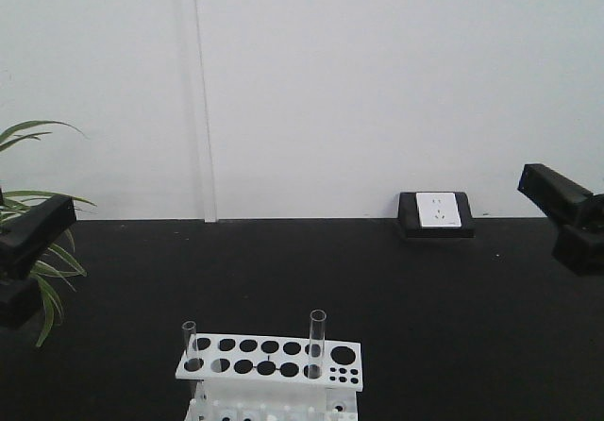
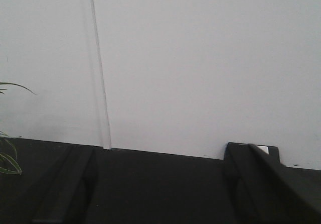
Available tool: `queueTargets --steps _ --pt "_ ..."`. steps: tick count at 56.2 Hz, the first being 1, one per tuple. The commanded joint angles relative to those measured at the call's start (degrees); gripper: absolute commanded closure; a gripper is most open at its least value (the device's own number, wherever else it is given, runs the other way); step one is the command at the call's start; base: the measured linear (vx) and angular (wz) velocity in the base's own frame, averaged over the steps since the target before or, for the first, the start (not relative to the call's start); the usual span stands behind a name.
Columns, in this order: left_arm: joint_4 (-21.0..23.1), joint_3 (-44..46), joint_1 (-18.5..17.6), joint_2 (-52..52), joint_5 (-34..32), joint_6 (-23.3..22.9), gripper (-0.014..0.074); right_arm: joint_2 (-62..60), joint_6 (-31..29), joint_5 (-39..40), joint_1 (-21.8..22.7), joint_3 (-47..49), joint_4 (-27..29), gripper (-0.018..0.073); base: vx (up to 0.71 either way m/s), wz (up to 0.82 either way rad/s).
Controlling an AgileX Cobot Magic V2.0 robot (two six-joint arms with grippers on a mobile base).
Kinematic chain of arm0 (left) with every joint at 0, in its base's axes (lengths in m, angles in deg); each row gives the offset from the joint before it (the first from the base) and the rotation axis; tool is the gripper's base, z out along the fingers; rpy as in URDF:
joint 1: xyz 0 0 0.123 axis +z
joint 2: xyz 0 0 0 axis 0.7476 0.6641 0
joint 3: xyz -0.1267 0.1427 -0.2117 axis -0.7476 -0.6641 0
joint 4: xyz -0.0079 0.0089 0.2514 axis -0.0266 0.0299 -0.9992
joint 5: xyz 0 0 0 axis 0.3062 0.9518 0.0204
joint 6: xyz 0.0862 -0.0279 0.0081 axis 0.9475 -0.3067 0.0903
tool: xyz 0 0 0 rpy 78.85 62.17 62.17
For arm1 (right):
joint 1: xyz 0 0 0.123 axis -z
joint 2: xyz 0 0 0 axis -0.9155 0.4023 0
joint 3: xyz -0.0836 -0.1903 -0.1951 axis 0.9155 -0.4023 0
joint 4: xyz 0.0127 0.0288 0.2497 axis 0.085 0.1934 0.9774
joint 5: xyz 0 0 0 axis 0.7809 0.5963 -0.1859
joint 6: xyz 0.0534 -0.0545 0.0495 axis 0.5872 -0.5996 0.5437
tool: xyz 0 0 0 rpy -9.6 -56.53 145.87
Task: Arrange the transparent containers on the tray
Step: 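Lower both grippers toward the test tubes standing in the rack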
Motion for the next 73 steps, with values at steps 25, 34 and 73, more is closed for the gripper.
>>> queueTargets --steps 25,34,73 --pt "-2.3 -22.4 -0.3 -0.5 -27.5 -0.4 0.0115 -0.4 -0.7 35.0 0.0 -24.4 -5.7 0.0111 0.00 0.00" --pt "-6.8 -31.7 -0.3 2.8 -41.0 -0.6 0.0115 2.1 -0.8 44.2 0.0 -31.6 -10.0 0.0097 0.00 0.00" --pt "-10.5 -12.9 -0.3 44.4 -59.5 -9.1 0.0115 18.4 -1.4 61.1 0.0 -30.3 -8.7 -0.0033 0.00 0.00"
